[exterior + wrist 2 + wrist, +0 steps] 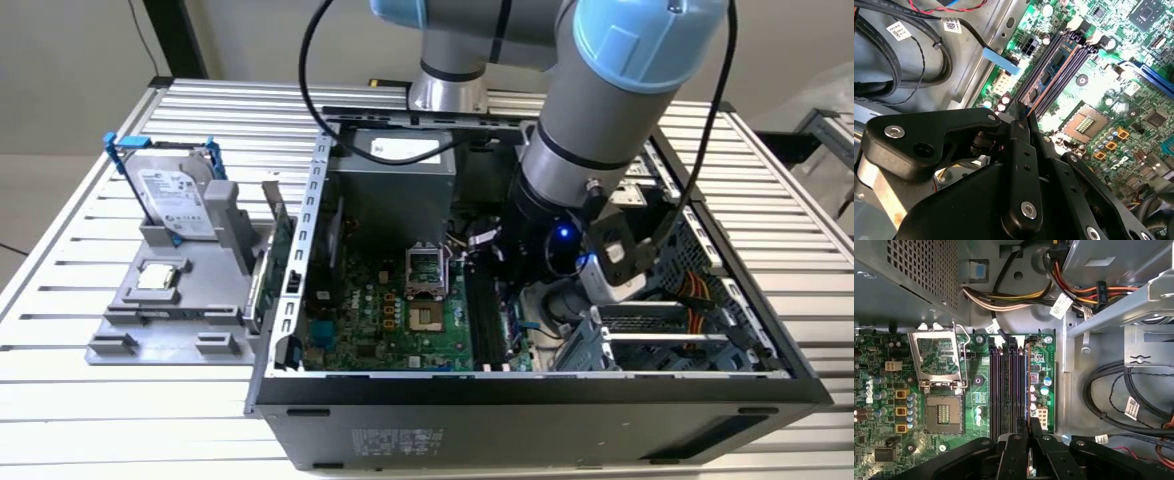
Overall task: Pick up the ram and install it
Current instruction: 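Insert the ram into the slot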
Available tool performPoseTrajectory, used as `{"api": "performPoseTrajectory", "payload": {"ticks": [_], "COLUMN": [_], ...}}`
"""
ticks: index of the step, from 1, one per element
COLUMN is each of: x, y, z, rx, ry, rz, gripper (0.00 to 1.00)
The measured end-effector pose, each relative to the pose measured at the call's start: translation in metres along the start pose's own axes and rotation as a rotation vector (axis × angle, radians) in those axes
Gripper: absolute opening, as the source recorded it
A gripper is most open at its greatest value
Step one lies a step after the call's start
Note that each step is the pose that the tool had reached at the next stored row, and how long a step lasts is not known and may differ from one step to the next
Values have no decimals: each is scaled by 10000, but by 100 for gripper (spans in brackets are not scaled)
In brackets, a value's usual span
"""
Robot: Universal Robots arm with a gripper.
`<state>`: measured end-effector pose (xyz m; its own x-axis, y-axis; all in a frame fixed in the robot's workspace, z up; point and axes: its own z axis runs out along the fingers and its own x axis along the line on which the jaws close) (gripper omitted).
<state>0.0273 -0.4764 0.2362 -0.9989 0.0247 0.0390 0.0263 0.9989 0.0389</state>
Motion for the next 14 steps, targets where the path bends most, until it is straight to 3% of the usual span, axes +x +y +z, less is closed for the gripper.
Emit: {"api": "performPoseTrajectory", "payload": {"ticks": [14], "x": [25], "y": [-46], "z": [51], "rx": [10], "ry": [0], "rz": [1], "gripper": [0]}}
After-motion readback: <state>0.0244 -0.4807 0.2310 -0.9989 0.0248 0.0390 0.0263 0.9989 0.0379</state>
